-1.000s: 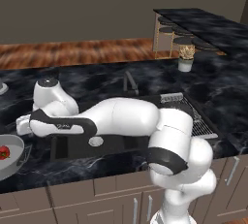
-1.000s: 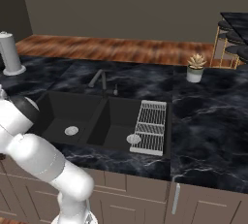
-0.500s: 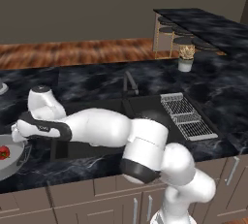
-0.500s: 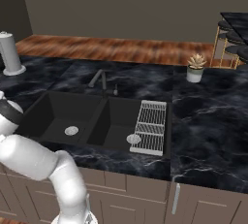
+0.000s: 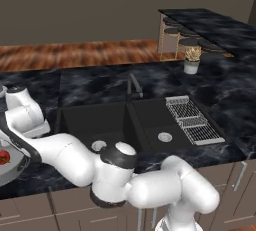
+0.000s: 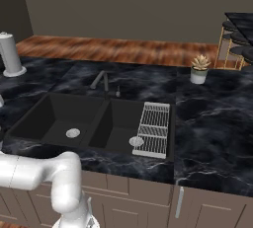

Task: Dump the bell pepper from the pot into the sink. Then turn on the water and wash the bell pepper. Then turn off the water and put the bell pepper back in the pot.

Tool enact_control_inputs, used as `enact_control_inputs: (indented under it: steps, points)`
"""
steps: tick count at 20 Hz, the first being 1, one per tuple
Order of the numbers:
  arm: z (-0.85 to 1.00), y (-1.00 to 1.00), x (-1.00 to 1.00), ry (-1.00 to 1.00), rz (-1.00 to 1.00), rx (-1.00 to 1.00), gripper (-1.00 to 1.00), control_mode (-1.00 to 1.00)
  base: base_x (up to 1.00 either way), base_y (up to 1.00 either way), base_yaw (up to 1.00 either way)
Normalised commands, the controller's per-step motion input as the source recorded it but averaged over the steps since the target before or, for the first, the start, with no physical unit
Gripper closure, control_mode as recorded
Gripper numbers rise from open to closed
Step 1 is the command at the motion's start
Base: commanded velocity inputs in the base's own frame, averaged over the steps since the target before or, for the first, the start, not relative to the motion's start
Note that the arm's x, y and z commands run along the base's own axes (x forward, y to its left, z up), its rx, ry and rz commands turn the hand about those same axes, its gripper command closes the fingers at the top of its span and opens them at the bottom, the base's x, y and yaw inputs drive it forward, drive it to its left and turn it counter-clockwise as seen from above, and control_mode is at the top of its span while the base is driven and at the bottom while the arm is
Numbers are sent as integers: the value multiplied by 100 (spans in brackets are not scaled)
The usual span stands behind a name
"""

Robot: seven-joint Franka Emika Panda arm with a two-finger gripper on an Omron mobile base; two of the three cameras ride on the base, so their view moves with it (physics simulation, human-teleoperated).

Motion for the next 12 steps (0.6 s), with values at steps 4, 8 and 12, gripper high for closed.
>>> enact_control_inputs:
  steps: [4, 8, 12]
  points:
    - [-1, 2, 31, 2, 1, 0, -100, -100, 0, 0, 0]
    - [-4, 0, 28, 6, 0, 0, -100, -100, 0, 0, 0]
    - [-21, 3, 8, 12, 5, 0, -100, -100, 0, 0, 0]
